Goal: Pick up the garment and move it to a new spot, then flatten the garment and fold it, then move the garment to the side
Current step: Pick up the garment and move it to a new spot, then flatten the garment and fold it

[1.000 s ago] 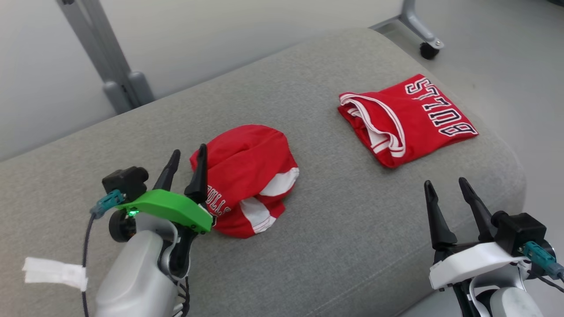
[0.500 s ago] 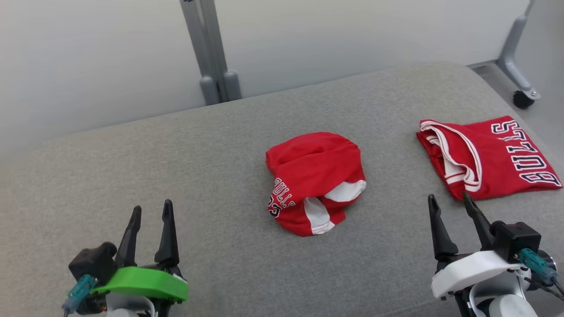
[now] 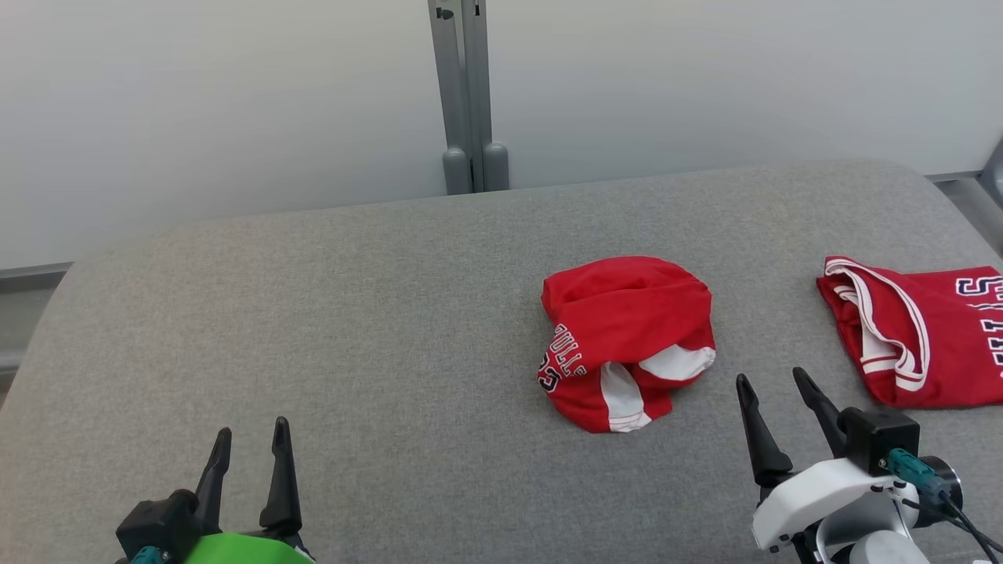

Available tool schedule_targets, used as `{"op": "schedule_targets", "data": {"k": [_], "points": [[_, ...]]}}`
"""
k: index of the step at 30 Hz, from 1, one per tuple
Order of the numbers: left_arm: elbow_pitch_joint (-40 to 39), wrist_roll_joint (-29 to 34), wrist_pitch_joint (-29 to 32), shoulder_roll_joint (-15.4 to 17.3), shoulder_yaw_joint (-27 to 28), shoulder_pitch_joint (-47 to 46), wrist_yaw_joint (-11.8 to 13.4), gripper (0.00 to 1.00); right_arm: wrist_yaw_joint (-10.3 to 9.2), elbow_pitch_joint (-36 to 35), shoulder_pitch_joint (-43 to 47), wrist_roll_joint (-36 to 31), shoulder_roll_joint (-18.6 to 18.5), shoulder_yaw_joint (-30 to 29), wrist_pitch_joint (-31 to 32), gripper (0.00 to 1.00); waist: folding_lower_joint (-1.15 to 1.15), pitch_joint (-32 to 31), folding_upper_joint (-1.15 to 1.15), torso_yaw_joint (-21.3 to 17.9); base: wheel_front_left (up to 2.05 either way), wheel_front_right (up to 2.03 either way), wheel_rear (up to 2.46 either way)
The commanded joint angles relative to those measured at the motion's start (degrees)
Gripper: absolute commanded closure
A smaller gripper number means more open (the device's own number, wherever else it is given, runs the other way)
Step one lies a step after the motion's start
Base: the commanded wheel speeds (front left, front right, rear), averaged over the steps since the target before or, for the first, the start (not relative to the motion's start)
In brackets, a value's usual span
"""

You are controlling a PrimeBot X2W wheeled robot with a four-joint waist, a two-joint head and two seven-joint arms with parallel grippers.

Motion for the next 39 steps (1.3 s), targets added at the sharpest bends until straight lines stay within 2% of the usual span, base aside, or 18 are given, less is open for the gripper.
{"op": "schedule_targets", "data": {"k": [1, 12, 16, 18, 21, 25, 30, 39], "points": [[0.08, 0.9, 0.0, -0.03, 0.07, 0.74, -0.23, 0.0, 0.01, 0.39, 0.34, 0.21, 0.18, -0.4, -0.52, 0.0, 0.0, -0.39, 0.0, 0.69, 0.0, 0.0, 0.0], [-0.33, 1.24, -0.01, -0.21, -0.04, 0.61, -0.41, 0.0, 0.01, 1.68, 0.03, 0.19, 1.01, -1.13, -1.18, 0.0, 0.0, -0.27, 0.0, 0.57, 0.0, 0.0, 0.0], [-0.8, 0.88, -0.01, -0.23, -0.38, 0.25, -0.45, 0.0, 0.01, 2.67, -2.31, 1.28, 0.69, -1.97, 2.14, 0.0, 0.0, 0.4, 0.0, 0.57, 0.0, 0.0, 0.0], [-1.2, 0.64, -0.01, -0.24, -0.76, 0.1, -0.46, 0.0, 0.01, 4.74, -4.39, 3.05, 0.16, -2.44, 7.33, 0.0, 0.0, 0.84, 0.0, 0.67, 0.0, 0.0, 0.0], [-1.99, 0.53, 0.0, -0.23, -1.67, -0.12, -0.46, 0.0, 0.01, 9.25, -9.04, 5.53, -2.8, -1.79, 16.8, 0.0, 0.0, 1.88, 0.0, 1.44, 0.0, 0.0, 0.0], [-2.79, 0.94, -0.01, 0.22, -2.68, -0.61, -0.46, 0.0, 0.01, 14.28, -14.19, 7.65, -6.42, -0.37, 22.94, 0.0, 0.0, 3.7, 0.0, 3.24, 0.0, 0.0, 0.0], [-4.12, 1.16, -0.01, 1.3, -3.72, -1.62, -0.47, 0.0, 0.01, 21.32, -20.63, 10.07, -8.66, 0.73, 25.27, 0.0, 0.0, 7.17, 0.0, 5.49, 0.0, 0.0, 0.0], [-6.52, 0.88, -0.01, 2.7, -5.51, -4.35, -0.47, 0.0, 0.01, 32.51, -30.08, 11.53, -8.5, 1.96, 25.68, 0.0, 0.0, 12.09, 0.0, 7.69, 0.0, 0.0, 0.0]]}}
